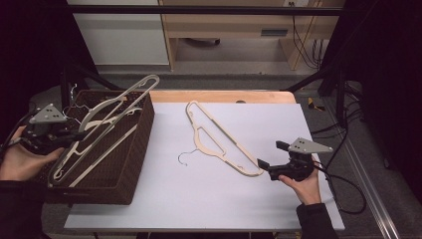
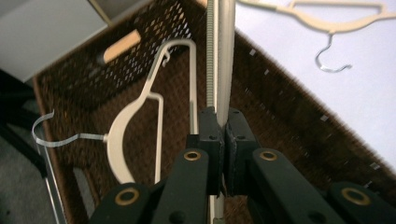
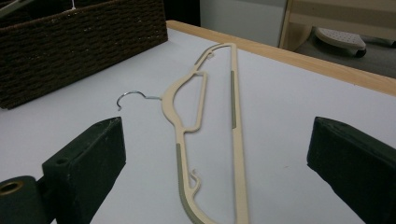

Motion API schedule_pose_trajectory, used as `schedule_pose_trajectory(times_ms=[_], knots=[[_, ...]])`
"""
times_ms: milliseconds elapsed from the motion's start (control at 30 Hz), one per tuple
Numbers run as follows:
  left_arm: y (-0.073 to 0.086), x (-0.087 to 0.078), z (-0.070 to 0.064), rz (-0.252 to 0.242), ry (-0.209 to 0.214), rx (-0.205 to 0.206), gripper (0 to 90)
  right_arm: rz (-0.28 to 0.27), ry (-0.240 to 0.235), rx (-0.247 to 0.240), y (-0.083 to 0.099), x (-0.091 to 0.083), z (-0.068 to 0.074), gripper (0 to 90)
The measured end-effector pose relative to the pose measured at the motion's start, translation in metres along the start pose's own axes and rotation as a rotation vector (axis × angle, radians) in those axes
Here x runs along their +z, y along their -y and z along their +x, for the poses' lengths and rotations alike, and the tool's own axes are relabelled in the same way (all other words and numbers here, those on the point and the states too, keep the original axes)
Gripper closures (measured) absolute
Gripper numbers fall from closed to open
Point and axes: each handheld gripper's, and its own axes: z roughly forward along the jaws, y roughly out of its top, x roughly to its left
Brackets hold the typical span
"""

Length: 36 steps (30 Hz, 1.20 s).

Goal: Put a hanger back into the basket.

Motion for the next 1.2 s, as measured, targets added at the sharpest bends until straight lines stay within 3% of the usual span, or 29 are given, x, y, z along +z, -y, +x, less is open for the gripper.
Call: schedule_pose_trajectory(times_ms=[167,333,533,767,900,1067,1200], knots=[[0.016,0.011,0.012,0.039,-0.029,-0.048,87.3,0.008,-0.009,-0.001,0.001,0.002,0.001,4.8],[0.022,0.016,0.017,0.055,-0.021,-0.065,87.2,0.010,-0.007,-0.005,0.001,0.002,0.001,4.8],[0.022,0.025,0.019,0.073,-0.012,-0.087,87.2,0.015,-0.011,-0.003,0.001,0.002,0.001,4.8],[0.024,0.042,0.024,0.132,-0.008,-0.101,87.1,0.020,-0.018,-0.005,0.001,0.003,0.001,5.0],[0.032,0.058,0.027,0.143,0.034,-0.146,87.1,0.023,-0.020,-0.003,0.001,0.003,0.001,5.1],[0.043,0.078,0.031,0.192,0.073,-0.175,86.8,0.025,-0.021,-0.005,0.001,0.004,0.001,5.2],[0.055,0.087,0.036,0.183,0.031,-0.230,85.0,0.028,-0.024,-0.006,0.001,0.005,0.002,5.2]])
